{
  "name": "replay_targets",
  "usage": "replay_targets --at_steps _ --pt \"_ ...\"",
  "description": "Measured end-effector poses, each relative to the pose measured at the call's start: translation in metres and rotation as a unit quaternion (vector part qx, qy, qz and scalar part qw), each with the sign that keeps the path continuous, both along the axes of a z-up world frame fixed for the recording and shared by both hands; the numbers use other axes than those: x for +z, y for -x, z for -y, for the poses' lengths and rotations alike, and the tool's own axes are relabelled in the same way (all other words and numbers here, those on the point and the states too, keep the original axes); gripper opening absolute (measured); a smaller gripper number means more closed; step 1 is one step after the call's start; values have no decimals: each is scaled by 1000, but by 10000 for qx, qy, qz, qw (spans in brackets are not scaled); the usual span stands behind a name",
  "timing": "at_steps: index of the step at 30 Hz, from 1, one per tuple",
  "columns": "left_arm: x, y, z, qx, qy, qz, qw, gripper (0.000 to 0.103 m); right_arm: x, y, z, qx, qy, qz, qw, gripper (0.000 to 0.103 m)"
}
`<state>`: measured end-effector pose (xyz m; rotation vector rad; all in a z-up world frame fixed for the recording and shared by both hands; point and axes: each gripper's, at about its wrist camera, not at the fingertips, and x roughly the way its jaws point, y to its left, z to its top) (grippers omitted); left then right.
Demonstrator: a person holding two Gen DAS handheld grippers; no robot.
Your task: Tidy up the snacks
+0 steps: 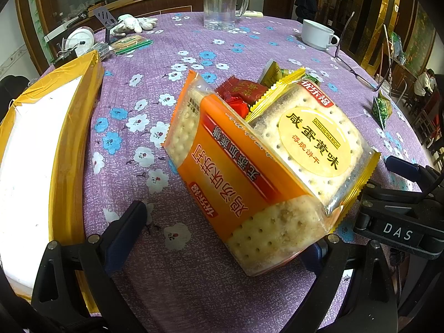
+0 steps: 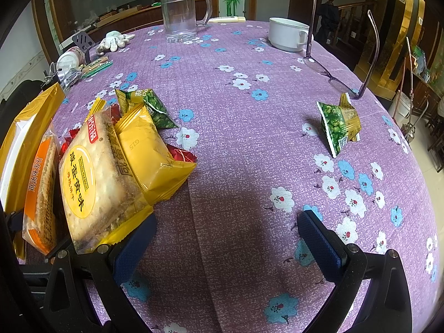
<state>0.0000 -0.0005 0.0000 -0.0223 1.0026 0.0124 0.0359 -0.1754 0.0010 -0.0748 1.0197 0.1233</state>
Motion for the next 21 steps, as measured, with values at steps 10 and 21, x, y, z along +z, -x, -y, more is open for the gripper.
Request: replay_targets --at_steps 10,21 --pt "0 2 5 -236 -52 -31 9997 100 0 -4 0 147 -3 -8 9999 103" --pt "34 47 -8 -1121 502 -77 9924 95 30 16 46 848 -898 2 9923 85"
